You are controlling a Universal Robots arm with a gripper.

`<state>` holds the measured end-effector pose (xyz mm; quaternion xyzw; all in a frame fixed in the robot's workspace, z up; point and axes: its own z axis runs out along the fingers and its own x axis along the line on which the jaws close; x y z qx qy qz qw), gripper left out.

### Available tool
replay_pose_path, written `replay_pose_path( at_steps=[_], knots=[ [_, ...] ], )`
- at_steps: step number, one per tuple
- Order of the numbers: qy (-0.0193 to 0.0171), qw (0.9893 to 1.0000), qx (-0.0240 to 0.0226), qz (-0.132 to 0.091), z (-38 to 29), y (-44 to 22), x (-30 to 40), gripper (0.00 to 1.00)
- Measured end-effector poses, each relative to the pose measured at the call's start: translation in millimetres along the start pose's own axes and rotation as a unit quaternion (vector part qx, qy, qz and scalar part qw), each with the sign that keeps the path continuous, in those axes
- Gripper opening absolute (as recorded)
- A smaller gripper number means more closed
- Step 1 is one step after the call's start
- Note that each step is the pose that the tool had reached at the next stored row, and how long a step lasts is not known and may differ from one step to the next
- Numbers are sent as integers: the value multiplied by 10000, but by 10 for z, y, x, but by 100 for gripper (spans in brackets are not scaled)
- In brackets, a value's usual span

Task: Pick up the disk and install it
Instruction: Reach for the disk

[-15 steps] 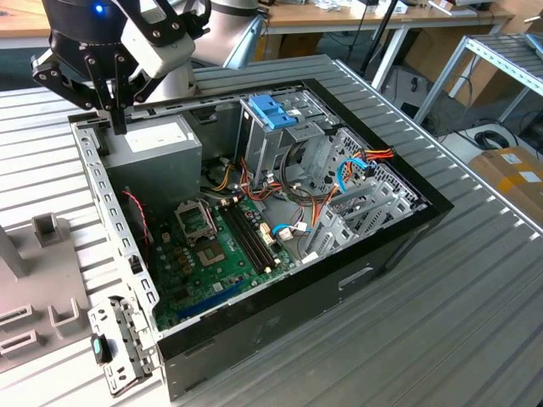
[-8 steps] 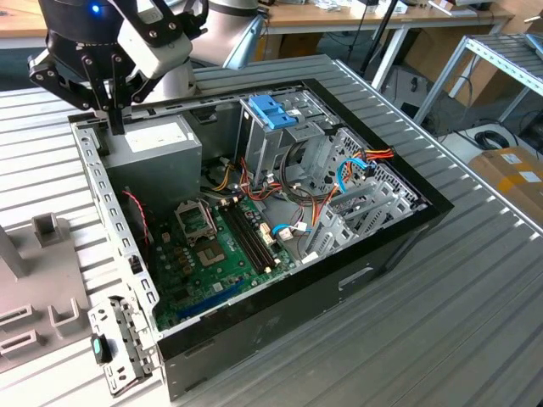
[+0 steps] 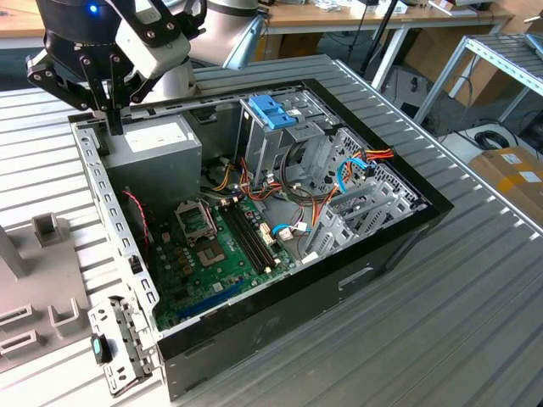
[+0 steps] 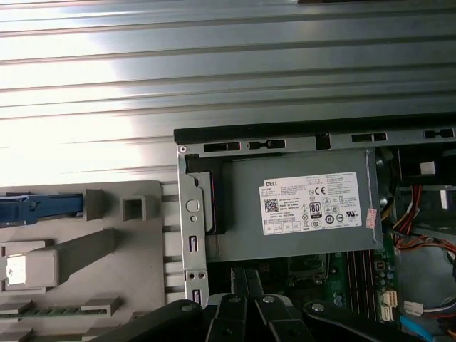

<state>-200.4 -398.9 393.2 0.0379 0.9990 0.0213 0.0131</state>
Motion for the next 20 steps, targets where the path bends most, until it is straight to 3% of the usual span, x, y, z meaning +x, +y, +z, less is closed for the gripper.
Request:
replay_pose_path(
  at_steps=[20],
  knots=[
    [0,10000,0,0,-2,-4,54,11]
  ],
)
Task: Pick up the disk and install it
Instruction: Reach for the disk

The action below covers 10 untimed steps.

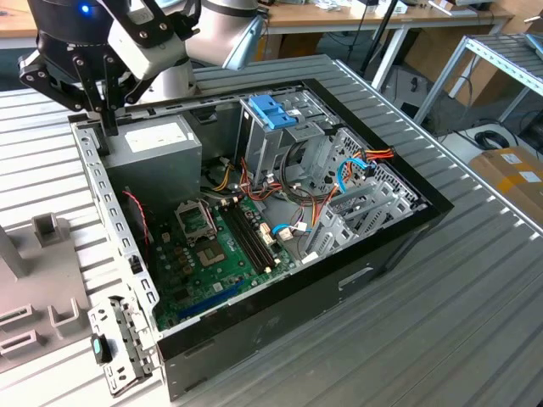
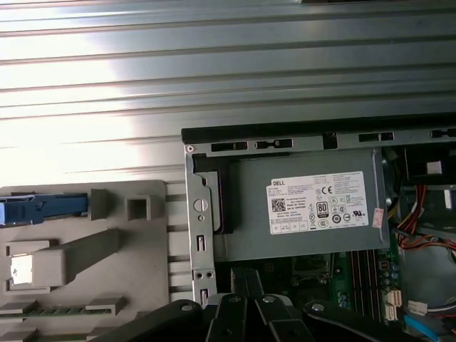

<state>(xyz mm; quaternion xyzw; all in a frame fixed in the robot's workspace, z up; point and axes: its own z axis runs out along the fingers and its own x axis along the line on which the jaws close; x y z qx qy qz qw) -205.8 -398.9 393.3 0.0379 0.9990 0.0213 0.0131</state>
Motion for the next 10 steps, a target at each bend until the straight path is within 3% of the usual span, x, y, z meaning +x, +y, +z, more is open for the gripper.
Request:
replay_pose_path(
  at_steps=[10],
  knots=[
    [0,10000,0,0,-1,-3,37,11]
  ],
)
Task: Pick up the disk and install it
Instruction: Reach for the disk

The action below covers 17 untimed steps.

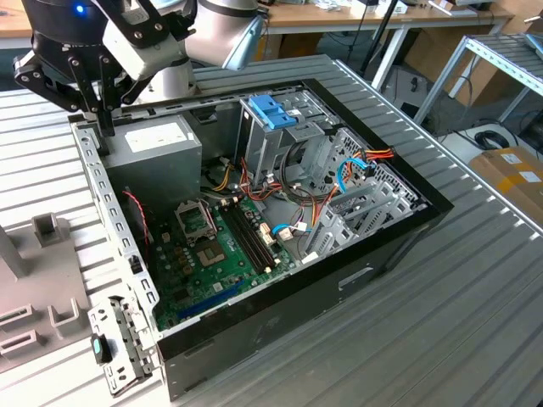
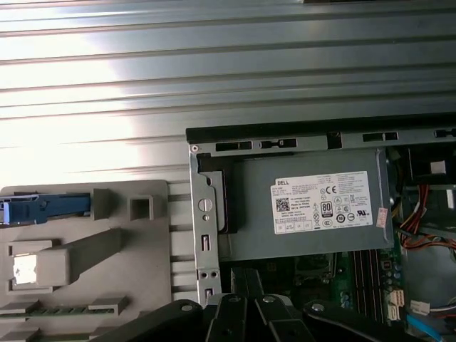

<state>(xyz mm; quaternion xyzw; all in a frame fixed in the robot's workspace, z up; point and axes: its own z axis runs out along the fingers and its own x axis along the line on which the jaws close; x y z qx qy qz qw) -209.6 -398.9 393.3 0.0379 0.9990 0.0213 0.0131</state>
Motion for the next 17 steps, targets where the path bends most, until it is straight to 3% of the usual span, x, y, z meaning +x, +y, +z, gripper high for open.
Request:
replay_pose_path(
  at_steps=[17],
  knots=[
    [0,10000,0,0,-3,-8,113,11]
  ],
)
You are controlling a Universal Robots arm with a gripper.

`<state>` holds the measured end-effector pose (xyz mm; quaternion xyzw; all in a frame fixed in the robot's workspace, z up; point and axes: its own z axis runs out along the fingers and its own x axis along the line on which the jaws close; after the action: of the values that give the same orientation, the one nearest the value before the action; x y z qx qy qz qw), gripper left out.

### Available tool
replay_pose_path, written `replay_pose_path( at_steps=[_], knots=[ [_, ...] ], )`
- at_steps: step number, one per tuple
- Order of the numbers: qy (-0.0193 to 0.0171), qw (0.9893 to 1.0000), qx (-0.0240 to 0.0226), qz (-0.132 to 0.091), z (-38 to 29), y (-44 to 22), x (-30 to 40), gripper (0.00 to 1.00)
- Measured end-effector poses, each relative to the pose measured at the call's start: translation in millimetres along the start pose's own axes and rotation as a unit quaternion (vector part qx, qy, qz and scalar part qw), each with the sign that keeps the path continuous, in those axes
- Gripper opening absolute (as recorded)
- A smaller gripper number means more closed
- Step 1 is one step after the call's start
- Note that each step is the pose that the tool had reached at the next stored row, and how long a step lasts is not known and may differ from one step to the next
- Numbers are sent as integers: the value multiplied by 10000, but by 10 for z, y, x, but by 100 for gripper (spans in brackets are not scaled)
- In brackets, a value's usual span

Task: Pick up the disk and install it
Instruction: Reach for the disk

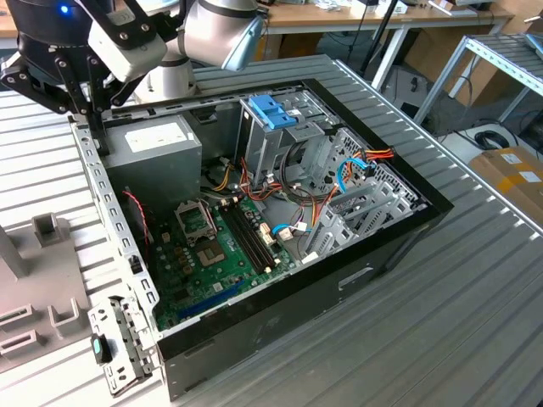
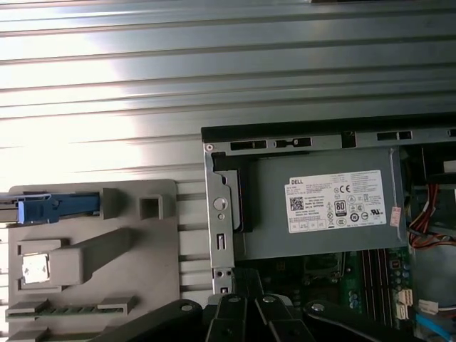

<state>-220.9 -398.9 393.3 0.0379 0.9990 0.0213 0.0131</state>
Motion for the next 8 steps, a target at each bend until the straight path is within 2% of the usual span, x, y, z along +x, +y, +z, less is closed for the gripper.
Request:
replay_pose_path(
  at_steps=[8],
  knots=[
    [0,10000,0,0,-1,-3,43,11]
  ],
)
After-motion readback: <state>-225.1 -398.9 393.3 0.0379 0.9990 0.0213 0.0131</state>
